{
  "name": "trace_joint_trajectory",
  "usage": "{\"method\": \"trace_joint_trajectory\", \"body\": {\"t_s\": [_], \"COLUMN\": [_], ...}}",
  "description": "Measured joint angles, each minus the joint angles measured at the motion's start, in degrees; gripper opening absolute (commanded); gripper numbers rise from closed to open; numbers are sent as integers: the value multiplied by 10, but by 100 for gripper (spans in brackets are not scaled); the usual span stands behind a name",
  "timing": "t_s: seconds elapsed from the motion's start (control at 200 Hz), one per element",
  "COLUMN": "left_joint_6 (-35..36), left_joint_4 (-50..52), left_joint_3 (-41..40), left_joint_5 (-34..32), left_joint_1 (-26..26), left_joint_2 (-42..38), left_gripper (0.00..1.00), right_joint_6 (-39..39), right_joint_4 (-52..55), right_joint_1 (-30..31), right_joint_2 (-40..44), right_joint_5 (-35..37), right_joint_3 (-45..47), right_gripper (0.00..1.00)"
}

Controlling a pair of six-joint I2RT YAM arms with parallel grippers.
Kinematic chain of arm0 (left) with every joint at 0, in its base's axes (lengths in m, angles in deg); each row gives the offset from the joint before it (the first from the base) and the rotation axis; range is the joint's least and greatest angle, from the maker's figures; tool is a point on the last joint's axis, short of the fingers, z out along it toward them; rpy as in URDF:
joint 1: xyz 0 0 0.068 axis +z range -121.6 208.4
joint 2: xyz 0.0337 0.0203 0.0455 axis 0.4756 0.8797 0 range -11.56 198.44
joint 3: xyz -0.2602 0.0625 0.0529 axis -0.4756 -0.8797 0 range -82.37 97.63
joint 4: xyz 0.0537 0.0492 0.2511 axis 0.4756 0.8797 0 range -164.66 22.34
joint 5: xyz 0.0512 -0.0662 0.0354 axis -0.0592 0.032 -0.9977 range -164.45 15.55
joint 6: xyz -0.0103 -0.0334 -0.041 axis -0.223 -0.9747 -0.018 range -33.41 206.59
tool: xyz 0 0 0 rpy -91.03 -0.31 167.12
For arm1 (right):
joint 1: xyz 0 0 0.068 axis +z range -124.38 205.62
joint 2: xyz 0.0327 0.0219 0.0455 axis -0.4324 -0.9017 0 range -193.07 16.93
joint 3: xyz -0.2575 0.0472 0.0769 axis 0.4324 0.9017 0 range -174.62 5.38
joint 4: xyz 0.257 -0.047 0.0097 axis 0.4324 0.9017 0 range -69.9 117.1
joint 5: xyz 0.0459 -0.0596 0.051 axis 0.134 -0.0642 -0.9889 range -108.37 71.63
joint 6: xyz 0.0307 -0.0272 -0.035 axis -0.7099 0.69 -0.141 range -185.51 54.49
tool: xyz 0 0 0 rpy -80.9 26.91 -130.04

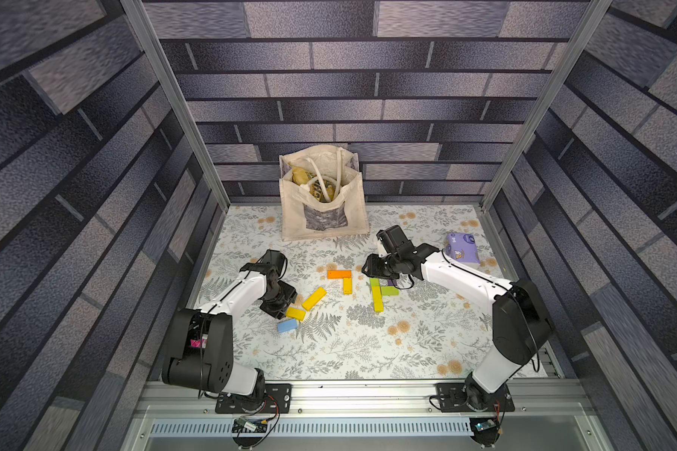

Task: Assemble the letter p with building blocks
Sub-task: Pick up the building block from the center of the board.

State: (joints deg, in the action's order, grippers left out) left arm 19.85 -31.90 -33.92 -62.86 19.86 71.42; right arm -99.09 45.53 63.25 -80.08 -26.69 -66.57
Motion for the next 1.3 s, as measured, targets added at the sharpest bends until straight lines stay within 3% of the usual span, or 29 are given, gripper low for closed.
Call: {"method": "trace_joint_trajectory", "body": {"t_s": [0.741, 0.932, 1.127, 1.297], "left_joint_6": [0, -4, -8, -8], "left_joint_4": [-66, -64, -65, -61], "left_joint_3": [-26, -21, -21, -23], "left_joint_5": [-12, -11, -17, -52], "left_joint_1": [-28, -34, -37, -37], "left_joint_2": [36, 45, 45, 34], "left_gripper": [47, 21, 17, 6], "right_joint_6": [-4, -4, -4, -4], "right_joint_4": [-1, -2, -2, -2], "right_joint_1": [0, 0, 0, 0], "right_joint_2": [-1, -1, -2, -5], "right_joint_5": [-7, -7, -7, -7], "right_joint_3": [7, 9, 10, 10], "right_gripper": [46, 46, 46, 46]}}
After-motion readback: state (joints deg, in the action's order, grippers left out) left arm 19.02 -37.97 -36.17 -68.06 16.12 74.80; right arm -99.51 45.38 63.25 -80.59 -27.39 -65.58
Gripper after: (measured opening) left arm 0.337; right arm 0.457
